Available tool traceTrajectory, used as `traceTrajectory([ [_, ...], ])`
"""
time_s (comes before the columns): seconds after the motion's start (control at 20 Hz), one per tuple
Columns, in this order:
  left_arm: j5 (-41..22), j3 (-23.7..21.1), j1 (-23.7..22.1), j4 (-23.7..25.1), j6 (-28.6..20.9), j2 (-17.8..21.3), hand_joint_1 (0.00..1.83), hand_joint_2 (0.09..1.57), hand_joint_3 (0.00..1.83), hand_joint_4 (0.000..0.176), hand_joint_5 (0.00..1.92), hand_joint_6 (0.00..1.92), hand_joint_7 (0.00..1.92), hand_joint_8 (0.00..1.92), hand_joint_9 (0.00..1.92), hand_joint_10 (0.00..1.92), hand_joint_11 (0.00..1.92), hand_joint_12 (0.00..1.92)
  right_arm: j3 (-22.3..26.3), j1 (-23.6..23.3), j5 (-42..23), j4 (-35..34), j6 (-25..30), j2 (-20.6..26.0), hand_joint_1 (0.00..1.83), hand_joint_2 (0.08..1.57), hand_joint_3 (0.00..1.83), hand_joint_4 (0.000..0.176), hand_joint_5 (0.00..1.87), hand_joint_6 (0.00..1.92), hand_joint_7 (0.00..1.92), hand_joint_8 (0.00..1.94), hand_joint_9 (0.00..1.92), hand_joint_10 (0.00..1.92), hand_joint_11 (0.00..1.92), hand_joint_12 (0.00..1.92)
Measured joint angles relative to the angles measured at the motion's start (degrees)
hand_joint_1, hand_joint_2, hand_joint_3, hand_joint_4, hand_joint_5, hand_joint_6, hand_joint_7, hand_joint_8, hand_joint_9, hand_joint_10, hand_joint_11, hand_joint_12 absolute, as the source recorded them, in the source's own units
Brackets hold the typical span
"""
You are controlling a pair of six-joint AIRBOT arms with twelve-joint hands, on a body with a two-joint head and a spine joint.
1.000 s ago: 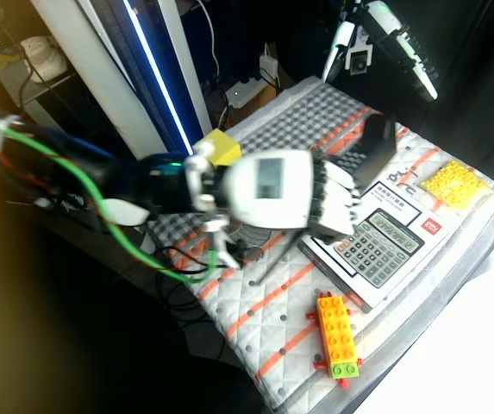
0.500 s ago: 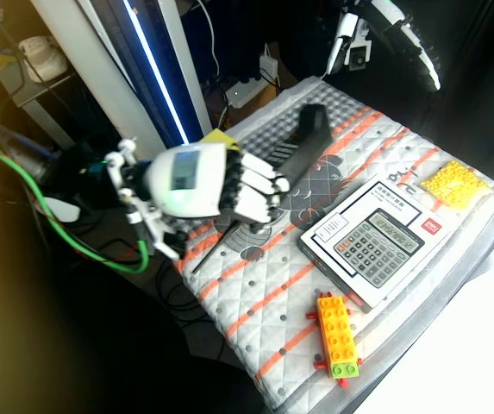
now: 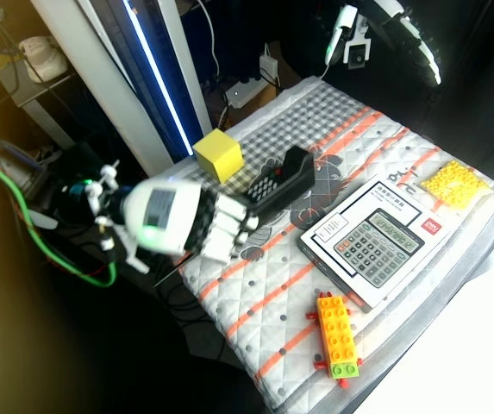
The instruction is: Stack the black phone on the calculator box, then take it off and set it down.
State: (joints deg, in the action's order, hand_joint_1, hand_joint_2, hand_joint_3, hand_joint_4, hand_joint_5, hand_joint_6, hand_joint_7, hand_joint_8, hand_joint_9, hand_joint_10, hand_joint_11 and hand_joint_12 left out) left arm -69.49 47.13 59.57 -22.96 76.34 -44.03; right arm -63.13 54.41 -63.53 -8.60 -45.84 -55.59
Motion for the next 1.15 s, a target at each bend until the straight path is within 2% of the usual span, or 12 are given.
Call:
traceTrajectory([
  [0.05, 0.0, 0.0, 0.0, 0.1, 0.0, 0.0, 0.74, 0.83, 0.00, 0.093, 0.00, 0.00, 0.00, 0.00, 0.00, 0.00, 0.00, 0.00, 0.0, 0.3, 0.0, -0.2, 0.4, 0.0, 1.06, 1.04, 0.00, 0.020, 0.47, 0.00, 0.52, 0.00, 0.60, 0.01, 0.36, 0.75],
  [0.1, 0.0, 0.0, 0.0, 0.2, 0.0, 0.0, 0.75, 0.83, 0.00, 0.083, 0.00, 0.00, 0.00, 0.00, 0.00, 0.00, 0.00, 0.00, 0.0, 0.9, -0.2, -0.2, 1.1, 0.0, 0.97, 1.03, 0.00, 0.073, 0.27, 0.00, 0.31, 0.00, 0.36, 0.00, 0.17, 0.66],
  [0.15, 0.0, 0.0, 0.0, 0.0, 0.0, 0.0, 0.75, 0.83, 0.00, 0.083, 0.00, 0.00, 0.00, 0.00, 0.00, 0.00, 0.00, 0.00, 0.0, 1.2, -0.3, -0.3, 1.7, 0.0, 0.97, 1.03, 0.00, 0.073, 0.27, 0.00, 0.31, 0.00, 0.36, 0.00, 0.17, 0.66],
  [0.25, 0.0, 0.0, 0.0, -0.2, 0.0, 0.0, 0.75, 0.81, 0.00, 0.078, 0.00, 0.00, 0.00, 0.00, 0.00, 0.00, 0.00, 0.00, 0.0, 1.6, -0.4, -0.2, 2.8, 0.0, 0.89, 0.99, 0.00, 0.137, 0.07, 0.00, 0.11, 0.00, 0.17, 0.00, 0.01, 0.45],
  [0.35, -0.1, 0.0, 0.0, 0.0, -0.2, 0.0, 0.75, 0.82, 0.00, 0.080, 0.00, 0.00, 0.00, 0.00, 0.00, 0.00, 0.00, 0.00, 0.0, 1.7, -0.7, -0.4, 3.8, 0.0, 0.87, 0.96, 0.00, 0.175, 0.00, 0.00, 0.00, 0.00, 0.04, 0.01, 0.00, 0.03],
  [0.6, -1.9, 0.0, 0.9, 0.2, -3.0, 0.0, 0.75, 0.76, 0.00, 0.107, 0.01, 0.00, 0.00, 0.00, 0.00, 0.00, 0.00, 0.00, 2.1, 4.7, -5.8, -1.0, 4.8, 1.1, 0.82, 0.95, 0.00, 0.176, 0.00, 0.00, 0.00, 0.00, 0.00, 0.00, 0.00, 0.00],
  [0.65, -2.7, 0.0, 1.4, 0.4, -4.1, 0.0, 0.77, 0.79, 0.00, 0.096, 0.00, 0.00, 0.00, 0.00, 0.00, 0.00, 0.00, 0.00, 3.0, 6.1, -8.5, -1.4, 4.8, 1.9, 0.78, 0.94, 0.00, 0.176, 0.00, 0.00, 0.00, 0.00, 0.00, 0.00, 0.00, 0.00],
  [0.7, -3.9, 0.0, 1.9, 0.7, -5.7, 0.0, 0.80, 0.82, 0.00, 0.167, 0.00, 0.00, 0.00, 0.00, 0.00, 0.00, 0.00, 0.00, 3.9, 8.0, -11.6, -2.8, 4.8, 2.7, 0.76, 0.90, 0.00, 0.173, 0.00, 0.00, 0.00, 0.00, 0.00, 0.00, 0.00, 0.00],
  [0.75, -4.8, 0.2, 2.1, 1.1, -7.6, 0.0, 0.80, 0.83, 0.01, 0.174, 0.00, 0.00, 0.00, 0.00, 0.00, 0.00, 0.00, 0.00, 4.9, 10.0, -14.5, -4.8, 4.8, 3.5, 0.79, 0.90, 0.00, 0.175, 0.00, 0.00, 0.00, 0.00, 0.01, 0.00, 0.00, 0.00],
  [0.95, -9.8, 1.0, 2.5, 2.7, -13.6, 0.0, 0.70, 0.92, 0.01, 0.154, 0.00, 0.00, 0.00, 0.00, 0.00, 0.00, 0.00, 0.00, 8.0, 16.0, -26.4, -10.1, 4.8, 5.7, 0.77, 0.94, 0.00, 0.169, 0.04, 0.00, 0.07, 0.01, 0.09, 0.01, 0.07, 0.03],
  [1.05, -12.0, 1.1, 2.5, 3.2, -15.4, 0.0, 0.69, 0.93, 0.02, 0.167, 0.00, 0.00, 0.00, 0.00, 0.00, 0.00, 0.00, 0.00, 8.5, 16.5, -29.9, -10.7, 4.9, 6.1, 0.71, 1.04, 0.01, 0.123, 0.09, 0.00, 0.15, 0.00, 0.16, 0.00, 0.14, 0.04],
  [1.15, -14.4, 2.1, 3.1, 4.2, -19.3, 0.0, 0.59, 1.01, 0.00, 0.128, 0.00, 0.00, 0.05, 0.02, 0.03, 0.00, 0.00, 0.17, 8.5, 16.5, -30.1, -10.0, 4.9, 6.0, 0.74, 1.05, 0.00, 0.108, 0.14, 0.00, 0.22, 0.01, 0.20, 0.01, 0.17, 0.04],
])
